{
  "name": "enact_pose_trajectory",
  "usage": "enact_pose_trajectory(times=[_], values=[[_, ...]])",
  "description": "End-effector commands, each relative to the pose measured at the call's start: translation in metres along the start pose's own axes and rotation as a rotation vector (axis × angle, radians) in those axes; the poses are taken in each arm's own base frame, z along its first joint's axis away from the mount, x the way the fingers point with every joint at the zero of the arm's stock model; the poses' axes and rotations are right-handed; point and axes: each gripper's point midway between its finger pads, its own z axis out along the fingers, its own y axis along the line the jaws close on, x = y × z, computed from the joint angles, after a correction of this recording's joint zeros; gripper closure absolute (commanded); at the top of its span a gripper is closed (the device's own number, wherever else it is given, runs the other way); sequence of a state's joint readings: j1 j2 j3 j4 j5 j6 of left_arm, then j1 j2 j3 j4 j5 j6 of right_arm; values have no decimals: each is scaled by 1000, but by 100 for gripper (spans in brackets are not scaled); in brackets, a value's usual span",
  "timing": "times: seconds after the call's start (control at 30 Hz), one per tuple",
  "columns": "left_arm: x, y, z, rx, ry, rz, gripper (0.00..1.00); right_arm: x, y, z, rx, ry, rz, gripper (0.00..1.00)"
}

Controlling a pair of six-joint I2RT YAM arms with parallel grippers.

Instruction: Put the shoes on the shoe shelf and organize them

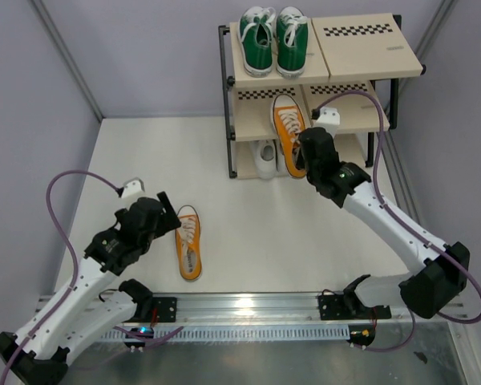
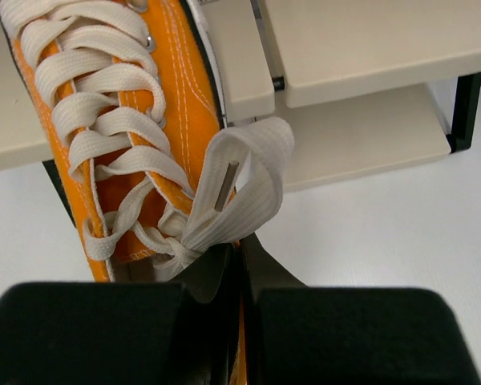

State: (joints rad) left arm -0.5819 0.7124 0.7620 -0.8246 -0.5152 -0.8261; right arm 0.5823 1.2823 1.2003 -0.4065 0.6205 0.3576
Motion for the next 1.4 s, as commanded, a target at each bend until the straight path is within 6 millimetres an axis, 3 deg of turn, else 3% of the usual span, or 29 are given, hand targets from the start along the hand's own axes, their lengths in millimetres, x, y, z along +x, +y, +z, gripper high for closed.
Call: enact_pose_trajectory(times=[0.0,0.4,0.77,1.2,1.37], values=[[-8,-1,2,-2,-32,-2,4,-77,16,-2,-68,-174,105,97],[-7,-4,6,-9,-18,19,4,-110,22,27,-14,-249,158,97],[-7,-6,6,-2,-17,26,4,-118,8,62,32,-258,199,97],[-7,-6,7,-3,-16,28,4,-135,19,78,-1,-270,216,97],[-6,-7,8,-3,-12,30,4,-131,23,87,-5,-254,201,97]])
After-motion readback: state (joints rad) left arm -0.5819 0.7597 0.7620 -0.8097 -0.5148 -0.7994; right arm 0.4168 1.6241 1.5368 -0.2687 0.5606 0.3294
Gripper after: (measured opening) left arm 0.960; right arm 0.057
